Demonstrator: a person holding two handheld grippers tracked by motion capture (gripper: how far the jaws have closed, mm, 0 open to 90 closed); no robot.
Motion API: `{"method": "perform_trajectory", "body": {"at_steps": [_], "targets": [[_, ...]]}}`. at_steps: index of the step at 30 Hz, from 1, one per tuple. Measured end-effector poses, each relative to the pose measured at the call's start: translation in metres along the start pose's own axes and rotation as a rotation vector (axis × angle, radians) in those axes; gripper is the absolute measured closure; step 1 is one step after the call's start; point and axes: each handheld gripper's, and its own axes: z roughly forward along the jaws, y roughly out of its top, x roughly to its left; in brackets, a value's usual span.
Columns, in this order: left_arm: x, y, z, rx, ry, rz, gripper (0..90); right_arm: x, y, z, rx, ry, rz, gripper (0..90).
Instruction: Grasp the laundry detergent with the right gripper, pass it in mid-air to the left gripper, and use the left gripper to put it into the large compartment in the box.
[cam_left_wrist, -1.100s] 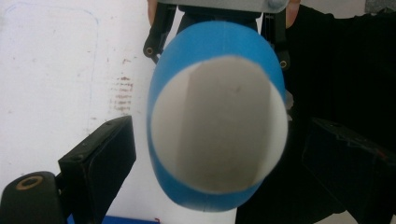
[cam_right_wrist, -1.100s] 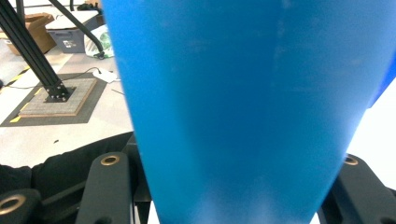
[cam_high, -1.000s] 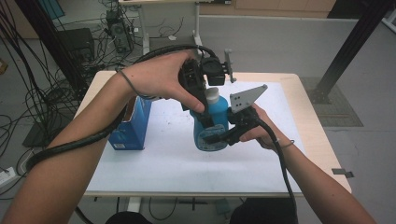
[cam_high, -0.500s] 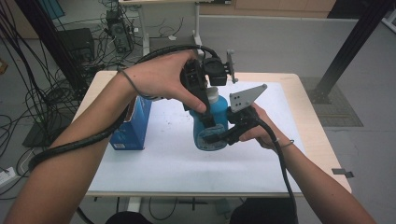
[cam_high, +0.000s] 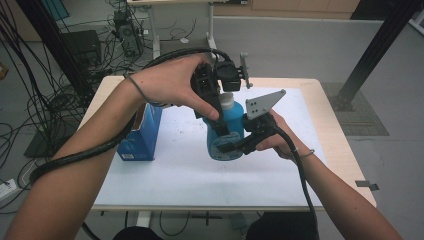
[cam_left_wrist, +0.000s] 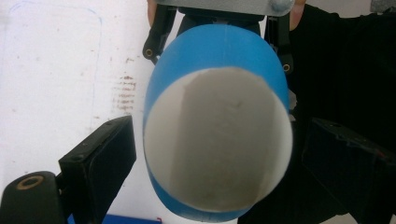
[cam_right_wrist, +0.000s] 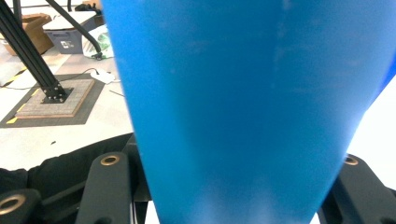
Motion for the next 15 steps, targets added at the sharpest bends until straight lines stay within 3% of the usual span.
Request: {"method": "perform_trajectory", "body": {"at_steps": [15], "targets": [[-0.0007,0.0004,-0.0014,0.004,0.009,0.002,10.1,0.0015,0.0011,-0.0009,0.006,0.003,-0.004,43.0]]}}
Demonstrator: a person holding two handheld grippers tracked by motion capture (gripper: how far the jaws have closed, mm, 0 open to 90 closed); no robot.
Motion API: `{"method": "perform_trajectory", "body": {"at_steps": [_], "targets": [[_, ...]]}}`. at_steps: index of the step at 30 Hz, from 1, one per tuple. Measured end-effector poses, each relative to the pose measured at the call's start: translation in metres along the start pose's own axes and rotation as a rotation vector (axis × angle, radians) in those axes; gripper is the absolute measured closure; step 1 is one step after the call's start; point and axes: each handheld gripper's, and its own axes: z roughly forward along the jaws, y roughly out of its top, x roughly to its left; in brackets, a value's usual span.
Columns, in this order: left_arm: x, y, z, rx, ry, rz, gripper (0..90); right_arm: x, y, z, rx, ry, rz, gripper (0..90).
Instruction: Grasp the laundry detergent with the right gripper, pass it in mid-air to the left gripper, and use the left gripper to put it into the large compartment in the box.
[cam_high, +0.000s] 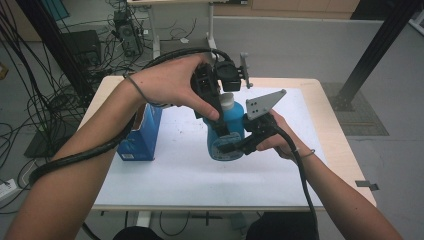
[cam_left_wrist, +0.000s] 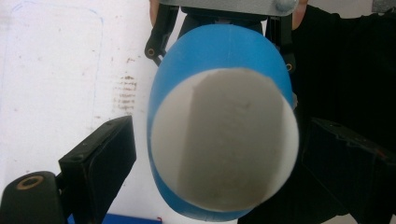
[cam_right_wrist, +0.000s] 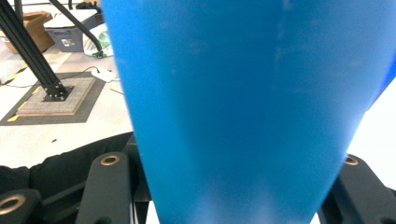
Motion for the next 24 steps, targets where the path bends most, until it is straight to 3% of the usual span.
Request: {"method": "perform_trajectory", "body": {"at_steps": [24], "targets": [[-0.0017,0.0018,-0.0017,-0.007,0.001,0.000,10.0,0.0021,0.0009,-0.0017,-0.004,-0.002,-0.002,43.0]]}}
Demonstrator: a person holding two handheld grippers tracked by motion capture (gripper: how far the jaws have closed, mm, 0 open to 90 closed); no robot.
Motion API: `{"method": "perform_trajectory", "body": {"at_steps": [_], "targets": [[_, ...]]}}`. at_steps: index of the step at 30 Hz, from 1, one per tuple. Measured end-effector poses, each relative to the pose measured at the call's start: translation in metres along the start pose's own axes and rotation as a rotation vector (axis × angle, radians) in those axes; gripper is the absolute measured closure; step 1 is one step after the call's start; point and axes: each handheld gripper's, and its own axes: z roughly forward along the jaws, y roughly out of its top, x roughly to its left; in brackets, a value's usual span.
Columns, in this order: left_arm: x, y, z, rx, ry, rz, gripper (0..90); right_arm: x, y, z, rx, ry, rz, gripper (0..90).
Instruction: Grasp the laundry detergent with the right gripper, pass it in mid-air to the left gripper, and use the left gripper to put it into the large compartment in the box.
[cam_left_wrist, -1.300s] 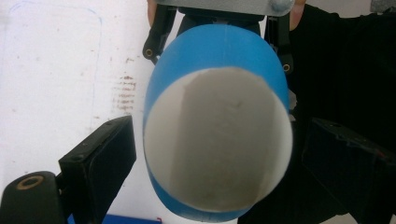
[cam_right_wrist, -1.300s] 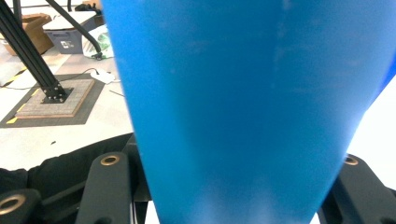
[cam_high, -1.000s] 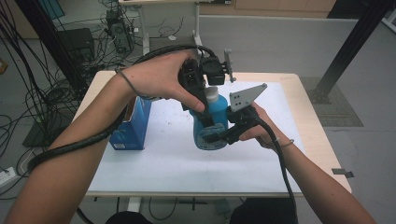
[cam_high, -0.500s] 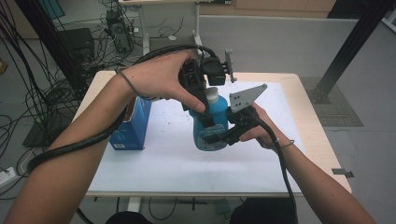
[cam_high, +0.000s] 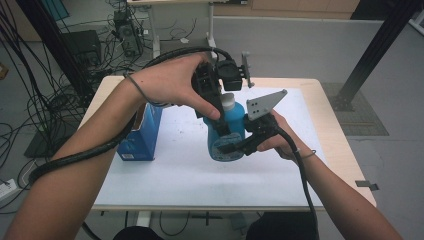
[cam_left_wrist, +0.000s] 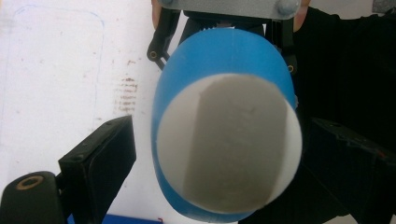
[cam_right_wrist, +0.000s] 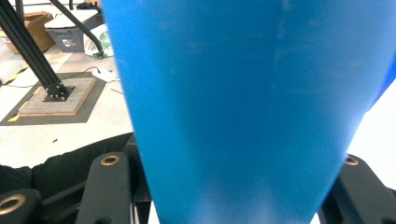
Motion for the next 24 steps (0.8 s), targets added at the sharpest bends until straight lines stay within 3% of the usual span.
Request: {"method": "perform_trajectory", "body": {"at_steps": [24], "targets": [[-0.0001,-0.0026,-0.0003,0.015,-0.002,0.003,10.1,-0.0005,0.0015,0.0032,0.005,0.011,-0.004,43.0]]}}
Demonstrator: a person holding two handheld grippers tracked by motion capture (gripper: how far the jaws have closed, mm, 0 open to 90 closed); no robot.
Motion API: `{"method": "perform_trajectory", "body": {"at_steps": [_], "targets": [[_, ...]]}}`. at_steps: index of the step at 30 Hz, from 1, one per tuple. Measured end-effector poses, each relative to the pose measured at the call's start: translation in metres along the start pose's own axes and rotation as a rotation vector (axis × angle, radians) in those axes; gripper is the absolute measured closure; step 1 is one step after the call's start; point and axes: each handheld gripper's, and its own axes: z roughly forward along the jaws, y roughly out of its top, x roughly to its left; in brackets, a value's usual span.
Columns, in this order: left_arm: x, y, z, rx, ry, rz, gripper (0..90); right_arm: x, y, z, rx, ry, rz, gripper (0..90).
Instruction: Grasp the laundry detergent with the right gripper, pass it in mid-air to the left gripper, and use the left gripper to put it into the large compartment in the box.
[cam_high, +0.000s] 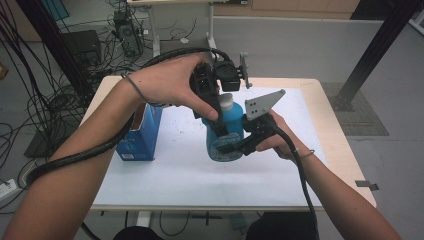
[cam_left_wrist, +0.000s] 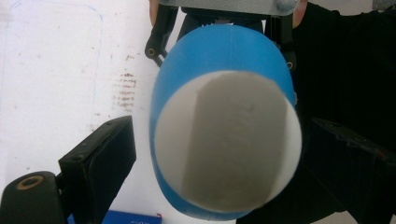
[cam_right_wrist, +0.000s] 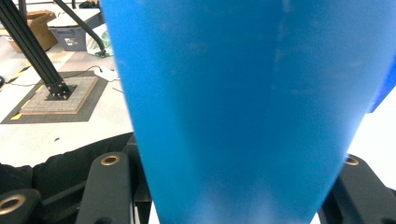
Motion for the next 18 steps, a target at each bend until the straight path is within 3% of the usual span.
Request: {"method": "perform_trajectory", "body": {"at_steps": [18], "targets": [[-0.0011,0.0046,0.0039,0.010,0.000,0.006,11.0,0.0019,0.0035,0.0017,0.001,0.011,-0.009,42.9]]}}
